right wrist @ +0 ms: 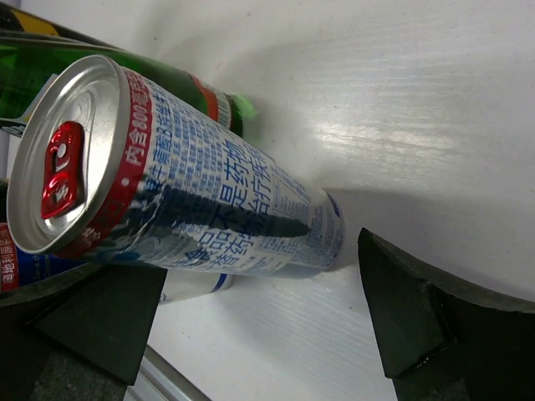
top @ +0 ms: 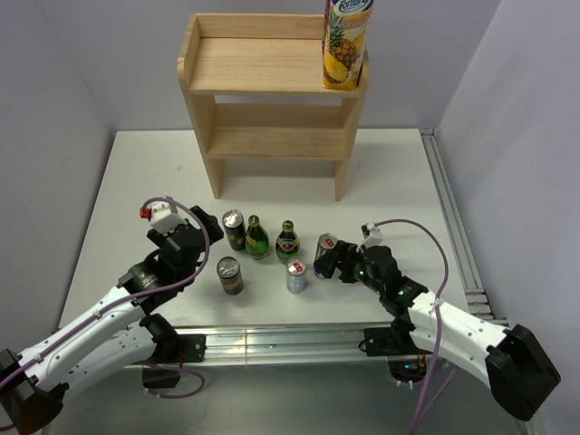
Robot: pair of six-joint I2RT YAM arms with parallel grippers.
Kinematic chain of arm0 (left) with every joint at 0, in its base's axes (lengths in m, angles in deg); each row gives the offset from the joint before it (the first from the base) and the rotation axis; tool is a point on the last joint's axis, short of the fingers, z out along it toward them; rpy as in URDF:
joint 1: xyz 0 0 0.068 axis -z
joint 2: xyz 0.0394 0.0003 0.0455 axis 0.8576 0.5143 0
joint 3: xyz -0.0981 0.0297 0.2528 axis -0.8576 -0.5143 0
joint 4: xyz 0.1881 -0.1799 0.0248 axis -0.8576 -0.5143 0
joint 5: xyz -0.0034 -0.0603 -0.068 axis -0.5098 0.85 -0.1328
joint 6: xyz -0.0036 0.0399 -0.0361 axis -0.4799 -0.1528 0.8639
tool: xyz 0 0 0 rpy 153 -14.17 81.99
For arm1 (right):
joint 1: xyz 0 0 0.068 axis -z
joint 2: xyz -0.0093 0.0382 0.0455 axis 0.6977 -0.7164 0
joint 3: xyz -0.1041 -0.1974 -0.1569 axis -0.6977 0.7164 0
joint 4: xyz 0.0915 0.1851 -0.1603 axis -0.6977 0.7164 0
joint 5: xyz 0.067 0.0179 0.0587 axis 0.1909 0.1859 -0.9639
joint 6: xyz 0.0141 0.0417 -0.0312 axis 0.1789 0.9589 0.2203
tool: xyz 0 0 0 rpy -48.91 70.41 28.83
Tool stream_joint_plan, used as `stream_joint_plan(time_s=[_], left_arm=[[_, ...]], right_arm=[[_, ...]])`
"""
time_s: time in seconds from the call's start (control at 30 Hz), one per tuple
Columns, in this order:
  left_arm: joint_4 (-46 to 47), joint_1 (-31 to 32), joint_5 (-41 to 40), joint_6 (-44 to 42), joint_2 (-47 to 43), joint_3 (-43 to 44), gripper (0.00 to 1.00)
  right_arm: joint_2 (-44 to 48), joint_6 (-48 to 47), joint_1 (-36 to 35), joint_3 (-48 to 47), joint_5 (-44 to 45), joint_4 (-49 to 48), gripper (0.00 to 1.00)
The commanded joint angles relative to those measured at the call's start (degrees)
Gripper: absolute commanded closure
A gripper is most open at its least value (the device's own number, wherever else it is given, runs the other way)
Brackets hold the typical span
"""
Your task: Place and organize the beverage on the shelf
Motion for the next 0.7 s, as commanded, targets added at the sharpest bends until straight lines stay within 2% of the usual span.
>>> stream_joint_plan(time_s=[0.0, 0.23, 0.3, 0.33, 0.37, 0.4, 0.43, 0.6, 0.67], left_arm=[[2.21, 0.24, -2.04, -1.66, -1.21, -0.49, 0.05], [5.63, 0.24, -2.21, -2.45, -3.85, -4.35, 0.05], [6.42, 0.24, -2.39, -2.53, -4.29, -5.32, 0.05], [7.04, 0.24, -2.39, -2.8, -4.38, -5.5, 0.05], [7.13, 0.24, -2.39, -2.97, -4.38, -5.67, 0.05], [7.05, 0.24, -2.56, -3.15, -4.29, -5.59, 0.05], [6.52, 0.24, -2.83, -3.15, -4.29, -5.59, 0.05], [5.64, 0.24, -4.06, -4.03, -5.43, -5.76, 0.05], [5.72, 0.24, -4.06, -4.29, -6.49, -6.28, 0.04]], right_arm=[[-3.62, -1.41, -1.6, -1.33, 2.09, -10.06, 0.0], [-12.48, -3.34, -5.03, -2.2, 11.66, -19.91, 0.0], [-15.3, -3.87, -5.12, -2.55, 14.02, -25.0, 0.15], [-18.01, -4.3, -5.12, -2.99, 14.47, -26.77, 0.4], [-19.35, -4.66, -5.12, -3.17, 15.26, -28.35, 0.52], [-20.58, -4.92, -5.12, -3.95, 15.71, -30.37, 0.79], [-22.94, -4.84, -5.21, -4.48, 17.36, -30.21, 1.0], [-27.35, -5.45, -5.74, -5.54, 19.4, -32.76, 1.0], [-26.83, -5.71, -6.09, -7.03, 20.27, -30.05, 1.0]])
